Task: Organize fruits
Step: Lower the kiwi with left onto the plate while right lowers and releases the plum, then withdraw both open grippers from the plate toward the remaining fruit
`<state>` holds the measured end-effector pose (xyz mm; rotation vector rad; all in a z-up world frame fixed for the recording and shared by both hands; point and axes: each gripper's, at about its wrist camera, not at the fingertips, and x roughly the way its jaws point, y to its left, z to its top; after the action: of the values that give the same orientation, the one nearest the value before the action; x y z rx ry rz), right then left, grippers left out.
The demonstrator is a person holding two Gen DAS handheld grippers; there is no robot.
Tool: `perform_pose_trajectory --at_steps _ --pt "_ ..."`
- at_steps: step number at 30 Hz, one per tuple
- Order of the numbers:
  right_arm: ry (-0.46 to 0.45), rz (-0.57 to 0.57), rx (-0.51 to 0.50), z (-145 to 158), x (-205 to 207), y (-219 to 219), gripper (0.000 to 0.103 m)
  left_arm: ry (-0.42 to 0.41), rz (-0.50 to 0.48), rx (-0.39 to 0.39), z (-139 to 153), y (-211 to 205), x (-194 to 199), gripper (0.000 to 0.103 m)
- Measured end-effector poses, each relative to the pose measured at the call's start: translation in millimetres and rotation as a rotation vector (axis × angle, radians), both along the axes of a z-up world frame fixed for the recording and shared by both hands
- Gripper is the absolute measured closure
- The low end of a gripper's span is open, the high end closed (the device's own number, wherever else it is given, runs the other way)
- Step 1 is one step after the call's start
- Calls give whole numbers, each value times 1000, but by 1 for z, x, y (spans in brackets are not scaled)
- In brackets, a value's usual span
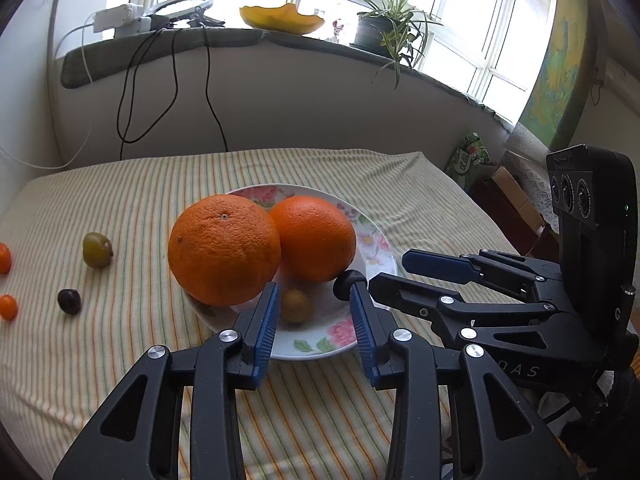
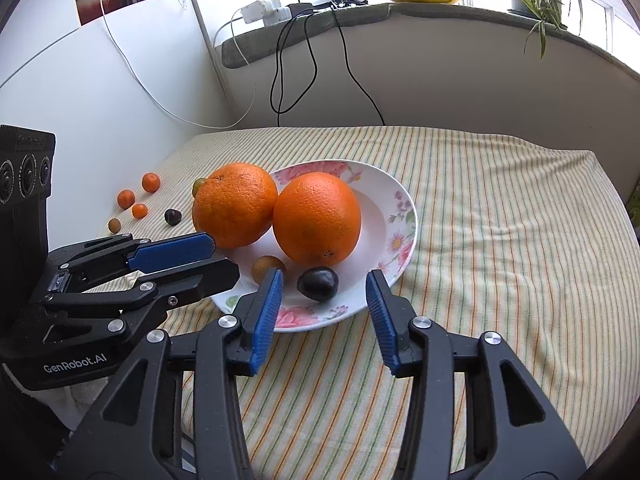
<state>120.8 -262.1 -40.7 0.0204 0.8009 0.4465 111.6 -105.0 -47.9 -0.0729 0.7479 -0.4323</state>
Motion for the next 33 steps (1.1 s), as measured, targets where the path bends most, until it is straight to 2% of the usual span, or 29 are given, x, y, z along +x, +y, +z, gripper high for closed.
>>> perform_pose_trajectory --at_steps 4,7,16,18,22,24,33 --pt "-11 -8 -1 4 -1 -1 48 -4 8 -4 1 2 -1 68" --pt "-19 -16 -5 6 -2 -1 39 -10 9 -3 3 5 -3 68" --pt "-34 -40 1 13 -5 -3 29 -33 24 0 9 14 -9 63" --pt "-39 -41 3 15 -6 -2 29 -42 33 5 11 17 -10 55" --pt "-58 -33 -1 22 -8 4 21 -60 56 14 15 25 -13 50" --pt "-68 -26 -12 24 -8 9 18 -75 69 22 18 29 -16 43" --pt "-87 -6 -11 34 -8 23 14 -119 118 39 28 52 -24 41"
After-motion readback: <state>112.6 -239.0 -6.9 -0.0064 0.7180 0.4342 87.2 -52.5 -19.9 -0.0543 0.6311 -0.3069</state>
